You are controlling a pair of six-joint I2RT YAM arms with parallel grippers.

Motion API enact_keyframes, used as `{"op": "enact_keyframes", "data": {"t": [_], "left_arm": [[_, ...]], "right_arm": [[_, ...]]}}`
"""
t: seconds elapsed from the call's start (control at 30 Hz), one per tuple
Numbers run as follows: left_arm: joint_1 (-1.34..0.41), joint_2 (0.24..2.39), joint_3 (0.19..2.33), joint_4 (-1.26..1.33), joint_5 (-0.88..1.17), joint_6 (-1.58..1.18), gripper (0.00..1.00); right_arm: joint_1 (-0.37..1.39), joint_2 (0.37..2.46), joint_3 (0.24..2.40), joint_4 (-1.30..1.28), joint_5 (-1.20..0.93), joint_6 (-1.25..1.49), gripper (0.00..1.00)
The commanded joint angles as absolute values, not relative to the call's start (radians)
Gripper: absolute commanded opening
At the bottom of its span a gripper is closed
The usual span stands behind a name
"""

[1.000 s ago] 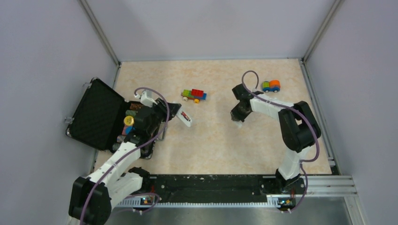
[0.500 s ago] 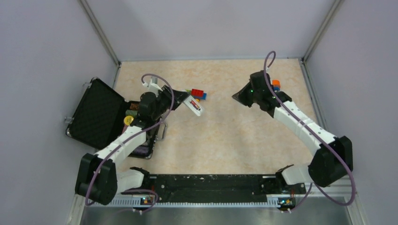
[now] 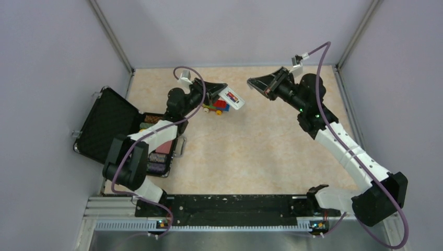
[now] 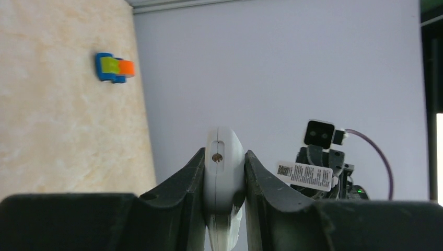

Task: Load the batteries into the remote control

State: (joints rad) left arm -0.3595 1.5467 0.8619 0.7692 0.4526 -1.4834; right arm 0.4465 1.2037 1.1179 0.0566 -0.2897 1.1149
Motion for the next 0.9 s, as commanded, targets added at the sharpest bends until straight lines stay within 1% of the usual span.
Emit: {"op": "enact_keyframes", "data": {"t": [0.0,0.27,0.47,0.87], "left_arm": [[-0.379,1.593,0.946,1.008,0.47,-1.644,0.0],[-0.429,1.637,1.004,1.024,0.426,-1.705,0.0],[-0.44,1.631,1.011,1.0,0.393,-1.737,0.0],[-0.456,1.658,1.034,1.046,0.377,-1.782,0.0]], "right_arm": [[0.446,1.181,1.07,0.329,-0.42,1.159,0.0],[0.466,1.226,1.036,0.565,-0.496,1.24,0.0],[0.472,1.257,1.016,0.654,-0.525,1.305,0.0],[0.49,1.314,1.032,0.619,-0.546,1.345,0.0]]}}
